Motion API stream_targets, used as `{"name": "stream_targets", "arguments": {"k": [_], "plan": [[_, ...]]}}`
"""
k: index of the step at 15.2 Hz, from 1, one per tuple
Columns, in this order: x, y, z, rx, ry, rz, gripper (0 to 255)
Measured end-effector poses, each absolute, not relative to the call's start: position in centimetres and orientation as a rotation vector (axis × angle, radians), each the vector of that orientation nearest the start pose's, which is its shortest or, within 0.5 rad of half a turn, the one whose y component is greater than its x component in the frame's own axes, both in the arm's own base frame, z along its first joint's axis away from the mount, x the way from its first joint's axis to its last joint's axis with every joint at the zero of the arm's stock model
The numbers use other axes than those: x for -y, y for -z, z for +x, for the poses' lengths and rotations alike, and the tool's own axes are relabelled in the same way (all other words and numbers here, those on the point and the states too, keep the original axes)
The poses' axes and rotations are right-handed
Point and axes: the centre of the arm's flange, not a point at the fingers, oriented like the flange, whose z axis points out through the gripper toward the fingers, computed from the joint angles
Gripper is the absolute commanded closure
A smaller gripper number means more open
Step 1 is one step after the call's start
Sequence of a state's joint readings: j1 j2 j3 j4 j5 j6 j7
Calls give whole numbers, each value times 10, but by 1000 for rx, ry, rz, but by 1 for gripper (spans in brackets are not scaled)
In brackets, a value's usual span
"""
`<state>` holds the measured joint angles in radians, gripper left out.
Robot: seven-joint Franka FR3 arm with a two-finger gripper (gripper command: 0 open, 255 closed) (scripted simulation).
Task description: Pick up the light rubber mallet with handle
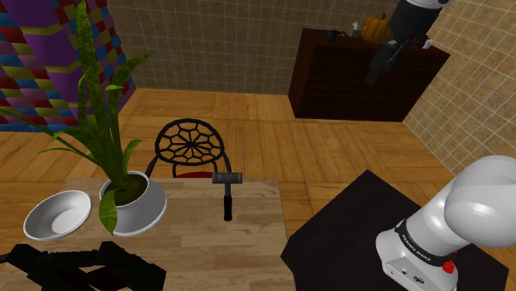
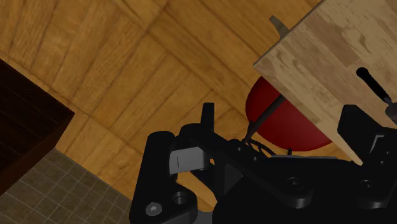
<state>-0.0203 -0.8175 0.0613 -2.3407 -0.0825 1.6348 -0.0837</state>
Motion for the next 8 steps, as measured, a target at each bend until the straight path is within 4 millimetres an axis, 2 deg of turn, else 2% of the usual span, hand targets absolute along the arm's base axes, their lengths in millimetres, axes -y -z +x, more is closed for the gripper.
{"name": "stream_targets", "arguments": {"k": [2,5,8], "plan": [[-14,-610,309,195,172,-3259,0],[-27,-590,330,290,156,-3241,0],[-41,-562,352,398,138,-3217,0]]}}
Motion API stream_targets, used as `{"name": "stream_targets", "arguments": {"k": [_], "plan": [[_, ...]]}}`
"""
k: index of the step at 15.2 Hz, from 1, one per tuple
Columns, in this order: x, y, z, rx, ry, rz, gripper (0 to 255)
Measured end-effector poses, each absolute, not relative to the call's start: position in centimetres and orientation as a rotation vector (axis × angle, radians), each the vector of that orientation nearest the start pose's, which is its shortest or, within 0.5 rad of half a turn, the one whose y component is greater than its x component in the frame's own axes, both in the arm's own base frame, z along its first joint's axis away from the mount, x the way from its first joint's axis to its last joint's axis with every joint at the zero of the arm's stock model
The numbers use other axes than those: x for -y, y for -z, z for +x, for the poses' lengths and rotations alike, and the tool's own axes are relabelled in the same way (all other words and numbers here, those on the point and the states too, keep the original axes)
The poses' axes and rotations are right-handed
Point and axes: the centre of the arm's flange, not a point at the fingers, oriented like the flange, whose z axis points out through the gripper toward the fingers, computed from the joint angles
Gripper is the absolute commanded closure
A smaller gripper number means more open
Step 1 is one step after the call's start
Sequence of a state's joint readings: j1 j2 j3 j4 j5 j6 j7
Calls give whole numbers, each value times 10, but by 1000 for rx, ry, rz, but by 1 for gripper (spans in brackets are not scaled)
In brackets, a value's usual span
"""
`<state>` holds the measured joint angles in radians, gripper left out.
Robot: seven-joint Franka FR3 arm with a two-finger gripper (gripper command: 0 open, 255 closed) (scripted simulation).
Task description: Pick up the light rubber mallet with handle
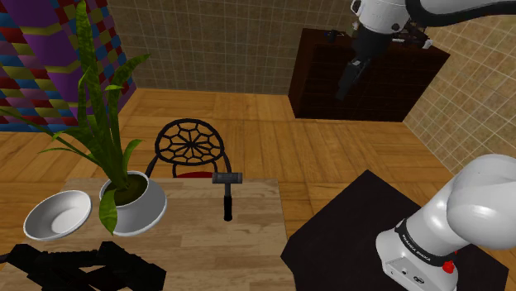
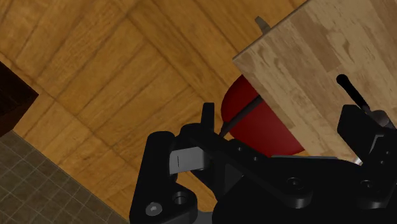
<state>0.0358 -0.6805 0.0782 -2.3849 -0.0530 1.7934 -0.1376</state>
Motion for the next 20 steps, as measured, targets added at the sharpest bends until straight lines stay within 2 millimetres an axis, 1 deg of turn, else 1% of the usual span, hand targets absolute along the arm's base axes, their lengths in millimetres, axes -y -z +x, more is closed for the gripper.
{"name": "stream_targets", "arguments": {"k": [3,4,6,8,12,13,14,15,16,17,19,20], "plan": [[-63,-538,377,506,122,-3188,0],[-69,-530,382,542,116,-3178,0],[-81,-512,393,612,105,-3156,0],[-96,-491,411,683,93,-3132,0],[-127,-458,429,821,71,-3079,0],[-138,-450,436,855,67,-3065,0],[-143,-442,438,889,61,-3051,0],[-153,-431,446,922,57,-3036,0],[-161,-424,450,955,49,-3020,0],[-167,-416,453,989,43,-3005,0],[-188,-395,460,1054,32,-2973,0],[-196,-388,463,1087,27,-2956,0]]}}
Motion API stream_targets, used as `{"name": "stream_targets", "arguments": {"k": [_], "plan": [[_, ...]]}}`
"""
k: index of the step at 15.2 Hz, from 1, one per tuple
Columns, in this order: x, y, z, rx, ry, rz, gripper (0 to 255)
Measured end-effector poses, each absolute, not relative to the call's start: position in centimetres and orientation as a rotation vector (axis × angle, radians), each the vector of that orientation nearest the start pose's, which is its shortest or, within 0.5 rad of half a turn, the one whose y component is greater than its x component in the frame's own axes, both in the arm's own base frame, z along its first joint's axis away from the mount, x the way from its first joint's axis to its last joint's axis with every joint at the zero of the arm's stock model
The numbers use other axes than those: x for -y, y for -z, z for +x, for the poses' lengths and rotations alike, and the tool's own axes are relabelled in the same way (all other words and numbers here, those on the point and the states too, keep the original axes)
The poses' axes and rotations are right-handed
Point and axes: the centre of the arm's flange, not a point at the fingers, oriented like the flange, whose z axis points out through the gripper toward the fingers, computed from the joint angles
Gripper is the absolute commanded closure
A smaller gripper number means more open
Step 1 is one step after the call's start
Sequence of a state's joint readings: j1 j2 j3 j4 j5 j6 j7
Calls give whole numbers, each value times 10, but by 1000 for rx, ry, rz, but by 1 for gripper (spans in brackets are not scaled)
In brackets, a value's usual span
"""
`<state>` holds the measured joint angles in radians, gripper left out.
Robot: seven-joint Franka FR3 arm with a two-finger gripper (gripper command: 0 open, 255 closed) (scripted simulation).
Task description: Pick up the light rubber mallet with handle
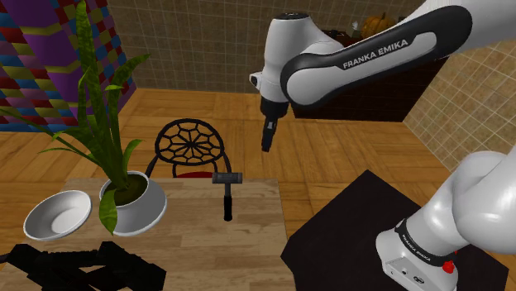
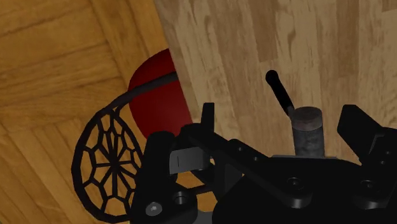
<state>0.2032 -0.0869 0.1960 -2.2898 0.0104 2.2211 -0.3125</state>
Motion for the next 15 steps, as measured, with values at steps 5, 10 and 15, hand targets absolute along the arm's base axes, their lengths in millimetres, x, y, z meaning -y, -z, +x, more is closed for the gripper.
{"name": "stream_targets", "arguments": {"k": [5,10,15], "plan": [[-245,-346,474,1245,0,-2866,0],[-288,-305,481,1384,-26,-2777,0],[-293,-279,482,1400,-29,-2765,0]]}}
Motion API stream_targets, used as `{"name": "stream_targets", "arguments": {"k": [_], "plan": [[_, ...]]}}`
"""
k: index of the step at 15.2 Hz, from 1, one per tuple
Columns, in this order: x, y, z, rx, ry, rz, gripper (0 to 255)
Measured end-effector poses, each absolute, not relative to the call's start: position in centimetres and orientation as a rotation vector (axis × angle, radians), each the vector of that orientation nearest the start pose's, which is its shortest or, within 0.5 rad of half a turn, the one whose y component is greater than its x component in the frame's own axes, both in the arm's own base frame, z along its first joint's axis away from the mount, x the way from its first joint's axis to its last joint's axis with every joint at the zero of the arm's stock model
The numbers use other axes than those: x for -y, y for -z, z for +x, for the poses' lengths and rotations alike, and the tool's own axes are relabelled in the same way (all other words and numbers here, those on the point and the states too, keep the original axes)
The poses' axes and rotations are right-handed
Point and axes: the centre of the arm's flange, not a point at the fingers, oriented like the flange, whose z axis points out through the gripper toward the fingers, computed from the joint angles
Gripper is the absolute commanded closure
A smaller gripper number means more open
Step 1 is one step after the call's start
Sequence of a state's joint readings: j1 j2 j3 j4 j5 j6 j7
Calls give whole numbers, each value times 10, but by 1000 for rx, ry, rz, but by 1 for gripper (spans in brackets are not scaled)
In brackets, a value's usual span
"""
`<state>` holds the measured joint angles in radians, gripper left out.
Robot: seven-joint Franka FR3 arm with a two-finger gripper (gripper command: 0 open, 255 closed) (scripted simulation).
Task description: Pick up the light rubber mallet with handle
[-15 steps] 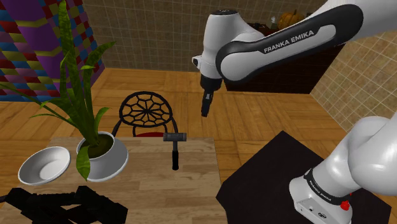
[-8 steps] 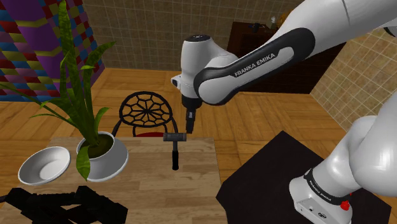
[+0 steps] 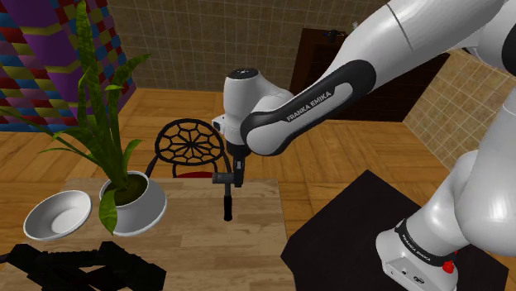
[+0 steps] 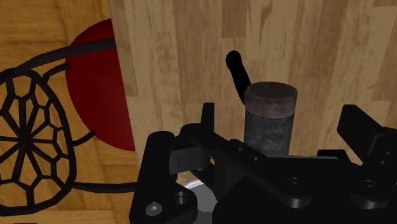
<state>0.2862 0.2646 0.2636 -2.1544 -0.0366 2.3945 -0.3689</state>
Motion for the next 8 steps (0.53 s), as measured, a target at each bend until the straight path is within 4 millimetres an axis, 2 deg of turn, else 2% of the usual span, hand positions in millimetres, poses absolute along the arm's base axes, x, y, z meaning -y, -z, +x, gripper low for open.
{"name": "stream_targets", "arguments": {"k": [3,4,8], "plan": [[-294,-264,482,1401,-29,-2765,0],[-293,-262,481,1401,-29,-2765,255],[-293,-261,481,1401,-27,-2765,255]]}}
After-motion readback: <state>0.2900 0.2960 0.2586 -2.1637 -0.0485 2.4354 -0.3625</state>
